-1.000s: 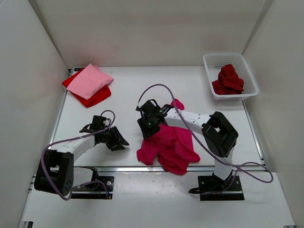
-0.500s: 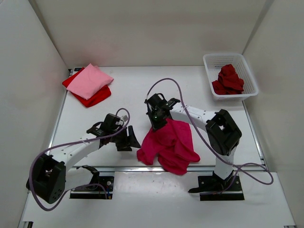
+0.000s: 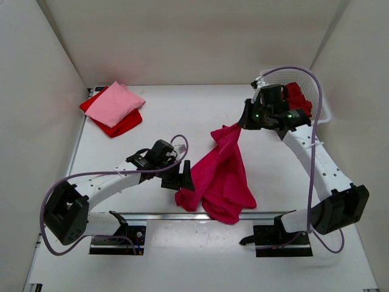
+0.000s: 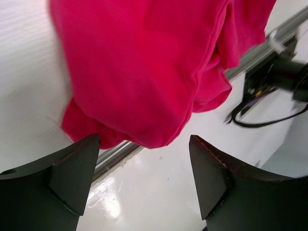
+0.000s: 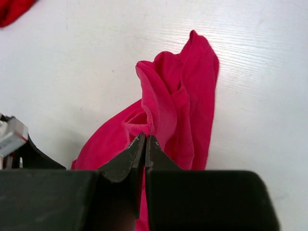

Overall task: Fold and stack the t-shirts
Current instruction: Flatten out the crumpled T-shirt at the center of the board.

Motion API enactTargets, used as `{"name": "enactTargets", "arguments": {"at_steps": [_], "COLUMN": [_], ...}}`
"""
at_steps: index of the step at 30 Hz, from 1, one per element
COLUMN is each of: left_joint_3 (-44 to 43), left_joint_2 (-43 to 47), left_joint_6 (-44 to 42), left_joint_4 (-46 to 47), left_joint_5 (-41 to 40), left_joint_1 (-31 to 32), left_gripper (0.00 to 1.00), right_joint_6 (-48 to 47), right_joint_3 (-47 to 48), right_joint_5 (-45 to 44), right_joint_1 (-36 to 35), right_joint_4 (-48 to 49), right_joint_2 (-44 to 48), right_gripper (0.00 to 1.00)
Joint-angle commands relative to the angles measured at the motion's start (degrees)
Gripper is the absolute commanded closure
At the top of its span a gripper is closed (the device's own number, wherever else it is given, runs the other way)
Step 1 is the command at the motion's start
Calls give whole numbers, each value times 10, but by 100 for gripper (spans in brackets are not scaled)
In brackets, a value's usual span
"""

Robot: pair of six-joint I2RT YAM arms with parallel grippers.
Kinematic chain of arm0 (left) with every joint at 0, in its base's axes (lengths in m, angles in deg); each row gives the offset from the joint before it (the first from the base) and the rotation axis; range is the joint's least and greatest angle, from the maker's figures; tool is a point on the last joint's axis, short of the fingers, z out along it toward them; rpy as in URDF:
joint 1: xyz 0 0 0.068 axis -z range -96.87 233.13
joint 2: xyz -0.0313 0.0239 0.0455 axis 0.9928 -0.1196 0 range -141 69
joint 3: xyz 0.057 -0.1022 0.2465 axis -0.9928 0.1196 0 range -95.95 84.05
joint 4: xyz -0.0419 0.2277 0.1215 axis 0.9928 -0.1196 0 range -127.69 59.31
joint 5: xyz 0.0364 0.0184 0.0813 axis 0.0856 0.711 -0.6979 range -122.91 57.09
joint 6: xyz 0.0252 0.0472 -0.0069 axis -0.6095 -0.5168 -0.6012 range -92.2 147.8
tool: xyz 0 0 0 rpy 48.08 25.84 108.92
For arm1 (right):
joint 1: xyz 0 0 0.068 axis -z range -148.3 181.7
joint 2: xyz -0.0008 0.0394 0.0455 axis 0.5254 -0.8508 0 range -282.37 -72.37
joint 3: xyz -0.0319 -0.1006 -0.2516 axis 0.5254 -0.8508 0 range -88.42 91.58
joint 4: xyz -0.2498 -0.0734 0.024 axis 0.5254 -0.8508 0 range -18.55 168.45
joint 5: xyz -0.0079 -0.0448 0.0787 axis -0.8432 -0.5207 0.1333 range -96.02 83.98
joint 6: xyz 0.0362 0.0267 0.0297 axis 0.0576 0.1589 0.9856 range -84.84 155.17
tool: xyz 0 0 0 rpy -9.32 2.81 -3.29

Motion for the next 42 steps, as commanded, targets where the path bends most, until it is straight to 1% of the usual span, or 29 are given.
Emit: {"name": "enactTargets", "arguments": {"at_steps": [1,4,8,11,15,20,21,23,24,25,27,28,30,31,32,35,37,38,39,41,42], "left_joint_3": [-38,-52,-58,-65,-60,-59,-62,-67,-73,-75,-79,-85,-103,-117,-124,-155,-200,-232,-250,-331,-351], "left_joint_2": [-4,3,-13,-38,-57,-80,-89,-100,-109,-109,-107,-100,-96,-96,-94,-80,-57,-48,-45,-39,-38], "left_joint_6": [-53,-68,-69,-68,-76,-94,-94,-91,-89,-91,-91,-92,-98,-94,-93,-82,-87,-93,-98,-106,-102], "left_joint_4": [-29,-42,-42,-39,-48,-50,-45,-44,-50,-47,-47,-48,-57,-59,-65,-80,-106,-130,-150,-186,-196], "left_joint_5": [-41,-73,-83,-100,-132,-152,-152,-157,-161,-163,-165,-172,-173,-171,-165,-121,-107,-87,-76,-43,-44], "left_joint_1": [51,73,94,131,136,147,153,162,167,167,156,146,141,136,129,89,33,-3,-25,-91,-103], "left_gripper": [15,14,14,14,17,32,32,38,42,48,67,71,88,92,99,100,100,100,100,100,100], "right_joint_6": [-13,-13,-6,-6,-7,-5,-6,-4,-5,-4,-3,-3,-3,-3,-1,2,-2,-2,-4,-9,-17], "right_joint_3": [-13,-13,-18,-12,4,24,28,33,37,42,46,56,62,64,69,91,117,146,166,270,299], "right_joint_5": [36,41,65,63,66,77,72,75,78,79,83,80,81,83,80,78,66,52,44,-14,-37], "right_joint_1": [34,59,81,82,86,94,92,92,95,95,99,100,102,98,97,92,88,81,76,41,14], "right_joint_4": [-21,-25,-22,-19,-20,-23,-22,-22,-25,-22,-25,-29,-29,-28,-32,-41,-54,-71,-88,-133,-167], "right_joint_2": [24,38,46,41,32,17,18,14,11,11,10,10,10,12,14,23,26,30,29,16,11], "right_gripper": [100,100,100,100,100,100,100,100,100,99,100,100,100,100,100,99,100,100,100,100,100]}}
